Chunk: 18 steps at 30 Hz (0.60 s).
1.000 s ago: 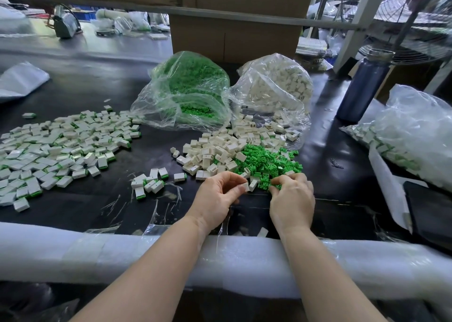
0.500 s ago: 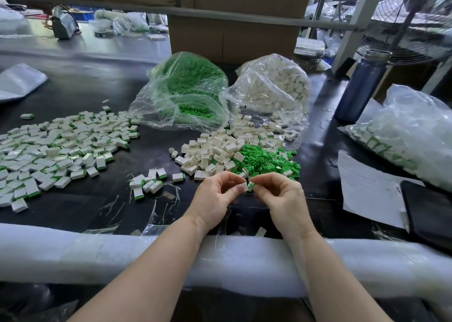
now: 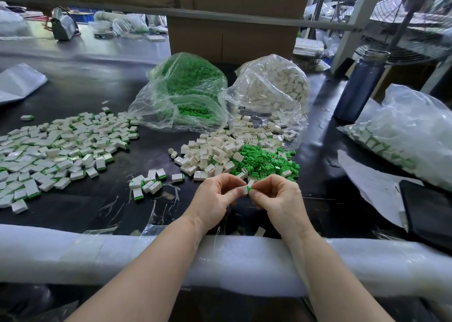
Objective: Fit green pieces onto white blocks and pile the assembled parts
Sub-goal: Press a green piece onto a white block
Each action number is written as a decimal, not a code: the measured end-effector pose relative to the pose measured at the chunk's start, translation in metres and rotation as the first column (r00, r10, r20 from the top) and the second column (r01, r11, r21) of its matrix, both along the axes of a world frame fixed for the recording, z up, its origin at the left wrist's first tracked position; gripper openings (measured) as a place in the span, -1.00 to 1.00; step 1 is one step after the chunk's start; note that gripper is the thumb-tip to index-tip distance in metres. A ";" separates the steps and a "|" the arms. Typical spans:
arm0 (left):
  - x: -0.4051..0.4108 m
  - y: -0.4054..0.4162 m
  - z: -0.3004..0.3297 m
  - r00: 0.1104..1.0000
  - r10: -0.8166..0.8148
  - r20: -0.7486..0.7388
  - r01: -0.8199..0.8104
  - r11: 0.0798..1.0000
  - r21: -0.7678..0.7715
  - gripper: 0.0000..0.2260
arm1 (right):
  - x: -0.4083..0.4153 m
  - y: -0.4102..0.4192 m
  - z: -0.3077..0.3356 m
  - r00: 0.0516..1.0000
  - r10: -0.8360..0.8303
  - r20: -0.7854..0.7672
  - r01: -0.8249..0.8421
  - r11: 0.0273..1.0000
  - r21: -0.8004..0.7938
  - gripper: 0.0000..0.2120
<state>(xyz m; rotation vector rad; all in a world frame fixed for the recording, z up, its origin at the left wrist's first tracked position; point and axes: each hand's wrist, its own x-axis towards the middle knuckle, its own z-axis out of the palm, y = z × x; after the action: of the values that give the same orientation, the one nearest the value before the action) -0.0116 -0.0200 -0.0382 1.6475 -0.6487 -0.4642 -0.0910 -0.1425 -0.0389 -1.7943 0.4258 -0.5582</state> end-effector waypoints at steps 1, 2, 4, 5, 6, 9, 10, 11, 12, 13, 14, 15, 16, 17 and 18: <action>0.000 0.000 0.000 1.000 -0.001 0.002 0.001 1.000 0.005 -0.90 | 0.000 0.000 0.000 1.000 -0.005 -0.003 0.005 1.000 0.003 -0.83; 0.000 0.000 0.000 1.000 -0.004 0.003 0.004 1.000 0.007 -0.90 | 0.000 0.000 0.000 1.000 -0.010 -0.001 0.010 1.000 0.009 -0.84; 0.000 0.000 0.000 1.000 -0.011 -0.001 0.011 1.000 0.000 -0.89 | 0.000 0.000 0.000 1.000 -0.014 0.019 0.013 0.999 0.035 -0.85; 0.000 0.000 0.000 1.000 -0.014 -0.005 0.014 1.000 -0.009 -0.89 | 0.000 -0.001 0.000 0.999 -0.013 0.032 0.011 0.999 0.052 -0.87; 0.000 0.000 0.000 1.000 -0.017 -0.010 0.017 1.000 -0.022 -0.88 | 0.000 -0.001 0.001 0.999 -0.010 0.043 0.007 0.998 0.067 -0.88; 0.000 0.000 -0.001 1.000 -0.015 -0.019 0.014 0.999 -0.039 -0.86 | 0.000 0.000 0.002 0.998 -0.003 0.057 -0.001 0.998 0.065 -0.87; 0.000 0.000 -0.001 1.000 -0.012 -0.015 0.011 0.999 -0.036 -0.86 | 0.000 0.000 0.002 0.999 -0.001 0.054 -0.001 0.999 0.046 -0.87; 0.001 0.000 -0.002 1.000 -0.009 -0.010 0.009 0.999 -0.032 -0.85 | 0.000 0.001 0.002 0.999 0.002 0.049 -0.003 1.000 0.026 -0.87; 0.001 0.000 -0.002 1.000 -0.008 -0.006 0.008 1.000 -0.028 -0.85 | 0.000 0.001 0.002 0.999 0.010 0.043 -0.010 1.000 0.008 -0.87; 0.001 0.000 -0.002 1.000 -0.010 -0.003 0.010 1.000 -0.023 -0.85 | -0.001 0.002 0.002 0.999 0.022 0.038 -0.021 1.000 -0.005 -0.86; 0.001 0.000 -0.002 1.000 -0.015 -0.001 0.015 1.000 -0.017 -0.85 | -0.001 0.003 0.002 0.999 0.032 0.033 -0.032 0.999 -0.015 -0.83; 0.001 0.000 -0.002 1.000 -0.018 0.002 0.018 1.000 -0.011 -0.85 | 0.000 0.003 0.002 0.999 0.038 0.028 -0.037 0.999 -0.019 -0.80; 0.001 0.000 -0.002 1.000 -0.019 0.004 0.019 1.000 -0.005 -0.85 | 0.000 0.003 0.001 0.999 0.038 0.025 -0.037 0.999 -0.017 -0.78; 0.001 0.000 -0.002 1.000 -0.019 0.006 0.019 1.000 -0.002 -0.86 | 0.000 0.003 0.002 0.999 0.037 0.022 -0.036 0.999 -0.010 -0.77; 0.001 0.000 -0.002 1.000 -0.018 0.007 0.018 1.000 -0.001 -0.86 | 0.000 0.002 0.002 0.999 0.039 0.021 -0.039 0.999 0.004 -0.77</action>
<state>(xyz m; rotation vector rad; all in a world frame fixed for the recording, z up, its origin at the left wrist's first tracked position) -0.0109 -0.0200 -0.0403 1.6448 -0.6692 -0.4707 -0.0910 -0.1402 -0.0372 -1.7871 0.3765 -0.5482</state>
